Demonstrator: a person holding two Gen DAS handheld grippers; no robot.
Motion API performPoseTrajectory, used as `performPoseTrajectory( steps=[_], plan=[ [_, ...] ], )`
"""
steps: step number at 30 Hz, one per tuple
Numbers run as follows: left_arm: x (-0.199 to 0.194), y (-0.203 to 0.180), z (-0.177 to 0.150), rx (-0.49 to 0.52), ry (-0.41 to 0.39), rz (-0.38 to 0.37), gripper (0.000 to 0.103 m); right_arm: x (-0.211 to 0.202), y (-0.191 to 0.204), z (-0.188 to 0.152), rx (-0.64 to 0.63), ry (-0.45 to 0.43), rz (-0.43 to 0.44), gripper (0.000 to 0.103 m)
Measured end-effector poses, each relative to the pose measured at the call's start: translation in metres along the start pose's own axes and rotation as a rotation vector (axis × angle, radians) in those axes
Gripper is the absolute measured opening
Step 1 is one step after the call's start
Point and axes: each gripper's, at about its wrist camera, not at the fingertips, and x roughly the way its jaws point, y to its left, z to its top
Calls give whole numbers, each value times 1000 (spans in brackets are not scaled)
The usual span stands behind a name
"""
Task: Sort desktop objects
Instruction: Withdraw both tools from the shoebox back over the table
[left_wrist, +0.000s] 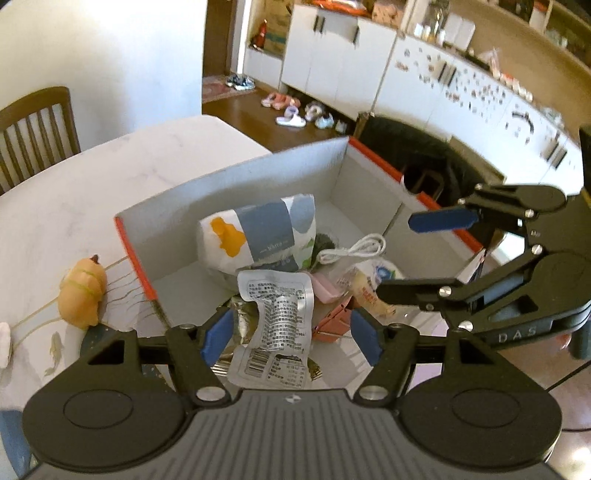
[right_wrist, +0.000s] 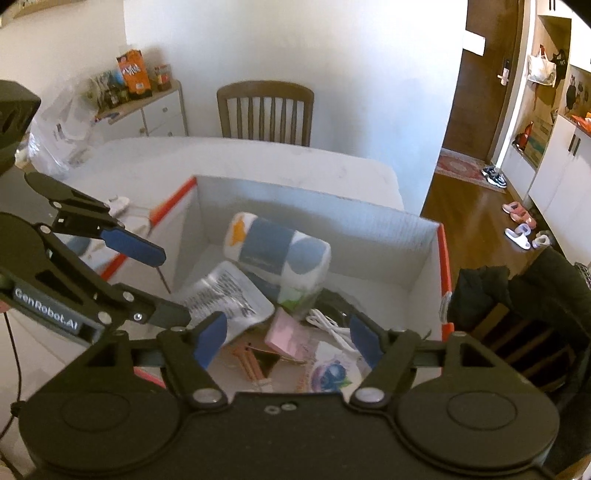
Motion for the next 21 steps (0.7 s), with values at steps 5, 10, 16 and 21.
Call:
performPoseTrajectory(
  steps=[5, 10, 16, 21],
  plan=[
    [-23, 8, -6, -8, -50, 2, 69, -10, 13, 3, 6, -26, 3, 80],
    [-40, 20, -17, -13, -79, 0, 76, -14, 31, 3, 9, -36, -13, 84],
    [-57, 41, -35, -16, -102, 15, 82, -20, 52, 6, 54, -51, -28, 94],
    [-72, 63, -49, -36, -119, 17, 91, -24, 71, 13, 99, -78, -37, 95]
  ],
)
